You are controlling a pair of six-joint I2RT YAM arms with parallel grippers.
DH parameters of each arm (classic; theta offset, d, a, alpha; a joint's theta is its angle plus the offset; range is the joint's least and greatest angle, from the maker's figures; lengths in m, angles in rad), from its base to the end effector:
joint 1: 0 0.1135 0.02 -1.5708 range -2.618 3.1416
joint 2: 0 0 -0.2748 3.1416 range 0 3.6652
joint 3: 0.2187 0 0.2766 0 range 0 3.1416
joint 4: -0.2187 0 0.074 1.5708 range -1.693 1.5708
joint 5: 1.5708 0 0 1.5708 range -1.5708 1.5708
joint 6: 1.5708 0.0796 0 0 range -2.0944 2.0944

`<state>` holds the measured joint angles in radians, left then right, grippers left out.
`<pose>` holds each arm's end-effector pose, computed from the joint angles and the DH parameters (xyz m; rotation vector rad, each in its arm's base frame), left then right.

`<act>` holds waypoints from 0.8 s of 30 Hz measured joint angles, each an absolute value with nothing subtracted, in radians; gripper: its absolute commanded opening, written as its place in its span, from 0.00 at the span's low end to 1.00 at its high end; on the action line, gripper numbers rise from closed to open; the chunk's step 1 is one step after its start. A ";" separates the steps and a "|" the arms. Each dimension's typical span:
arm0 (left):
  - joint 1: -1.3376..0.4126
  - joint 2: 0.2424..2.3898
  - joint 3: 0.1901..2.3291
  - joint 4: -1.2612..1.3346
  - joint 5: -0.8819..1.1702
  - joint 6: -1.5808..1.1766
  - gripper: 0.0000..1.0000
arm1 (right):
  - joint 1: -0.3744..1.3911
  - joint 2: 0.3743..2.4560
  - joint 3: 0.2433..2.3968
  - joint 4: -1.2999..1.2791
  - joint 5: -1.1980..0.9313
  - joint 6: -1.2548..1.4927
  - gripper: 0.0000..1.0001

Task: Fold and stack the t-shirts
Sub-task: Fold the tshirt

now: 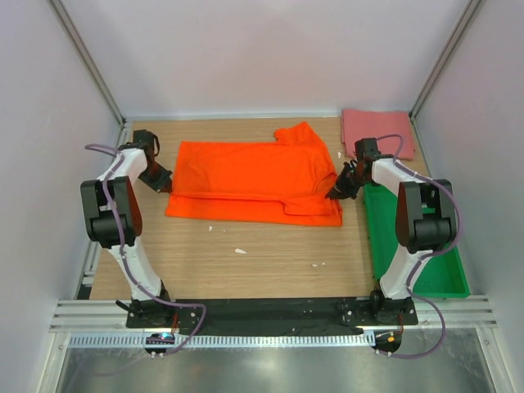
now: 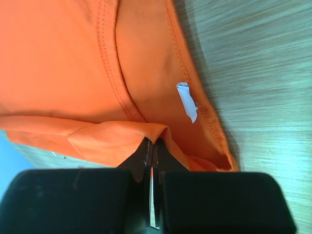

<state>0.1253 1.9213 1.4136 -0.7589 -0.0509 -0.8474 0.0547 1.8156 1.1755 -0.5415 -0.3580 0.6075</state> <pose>0.4216 0.0572 0.1463 -1.3362 2.5037 -0.0861 0.3933 0.0495 0.1295 0.6719 2.7366 0.6623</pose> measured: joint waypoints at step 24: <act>0.054 1.615 1.113 -0.575 0.187 -0.719 0.15 | 0.339 1.800 1.398 -0.612 -0.301 0.505 0.35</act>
